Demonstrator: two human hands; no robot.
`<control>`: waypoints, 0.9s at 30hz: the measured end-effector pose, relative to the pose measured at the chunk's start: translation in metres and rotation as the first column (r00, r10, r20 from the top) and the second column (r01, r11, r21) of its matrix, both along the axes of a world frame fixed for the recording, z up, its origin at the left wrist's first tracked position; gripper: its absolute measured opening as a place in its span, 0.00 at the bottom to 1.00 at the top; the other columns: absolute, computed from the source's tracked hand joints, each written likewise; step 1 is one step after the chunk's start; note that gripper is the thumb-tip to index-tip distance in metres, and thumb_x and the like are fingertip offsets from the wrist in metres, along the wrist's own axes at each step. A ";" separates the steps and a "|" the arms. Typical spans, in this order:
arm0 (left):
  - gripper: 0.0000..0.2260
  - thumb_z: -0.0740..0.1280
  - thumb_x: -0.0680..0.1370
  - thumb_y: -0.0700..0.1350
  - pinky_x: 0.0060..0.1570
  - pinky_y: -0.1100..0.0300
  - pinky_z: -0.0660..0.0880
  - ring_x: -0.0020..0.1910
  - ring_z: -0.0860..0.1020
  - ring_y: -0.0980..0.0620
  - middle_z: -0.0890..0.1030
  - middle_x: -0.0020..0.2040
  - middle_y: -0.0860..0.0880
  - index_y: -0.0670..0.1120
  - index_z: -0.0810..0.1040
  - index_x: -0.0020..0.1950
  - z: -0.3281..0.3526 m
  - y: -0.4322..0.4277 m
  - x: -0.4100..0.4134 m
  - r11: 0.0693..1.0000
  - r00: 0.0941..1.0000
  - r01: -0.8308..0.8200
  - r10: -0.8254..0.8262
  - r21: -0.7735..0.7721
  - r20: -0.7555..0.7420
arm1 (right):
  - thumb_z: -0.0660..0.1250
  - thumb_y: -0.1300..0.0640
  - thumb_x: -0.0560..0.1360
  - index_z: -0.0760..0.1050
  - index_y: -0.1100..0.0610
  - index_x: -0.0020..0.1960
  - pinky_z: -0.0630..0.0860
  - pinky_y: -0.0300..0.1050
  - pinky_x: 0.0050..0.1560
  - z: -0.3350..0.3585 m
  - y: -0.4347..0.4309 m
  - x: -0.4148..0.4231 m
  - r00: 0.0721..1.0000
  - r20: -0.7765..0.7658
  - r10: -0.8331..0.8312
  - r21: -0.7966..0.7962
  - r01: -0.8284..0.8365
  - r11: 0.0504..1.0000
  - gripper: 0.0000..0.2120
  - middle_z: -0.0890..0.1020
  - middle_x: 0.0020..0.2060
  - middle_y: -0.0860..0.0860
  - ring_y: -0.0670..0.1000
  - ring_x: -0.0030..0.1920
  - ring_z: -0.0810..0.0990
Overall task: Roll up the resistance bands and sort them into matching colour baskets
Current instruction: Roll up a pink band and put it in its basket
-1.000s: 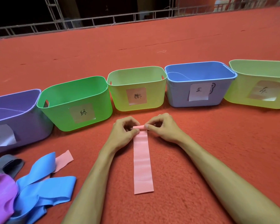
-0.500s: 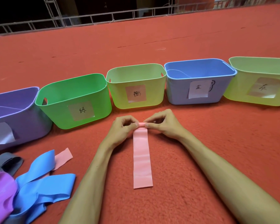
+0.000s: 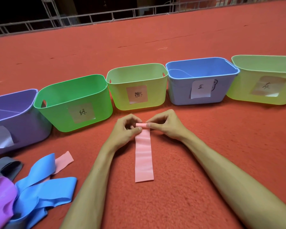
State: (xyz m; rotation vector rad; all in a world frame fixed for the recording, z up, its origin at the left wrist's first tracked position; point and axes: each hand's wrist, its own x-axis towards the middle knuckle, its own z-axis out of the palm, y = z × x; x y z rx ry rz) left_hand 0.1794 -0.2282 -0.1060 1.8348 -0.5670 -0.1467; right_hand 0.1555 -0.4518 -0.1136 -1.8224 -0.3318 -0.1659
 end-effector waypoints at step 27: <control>0.05 0.75 0.78 0.40 0.42 0.63 0.71 0.40 0.75 0.52 0.81 0.40 0.47 0.43 0.85 0.53 0.000 -0.001 -0.002 0.999 0.999 -0.032 0.032 -0.036 -0.008 | 0.76 0.60 0.77 0.87 0.58 0.48 0.67 0.39 0.34 0.001 0.003 0.001 1.000 0.015 0.028 -0.030 -0.027 0.999 0.02 0.80 0.29 0.43 0.43 0.31 0.71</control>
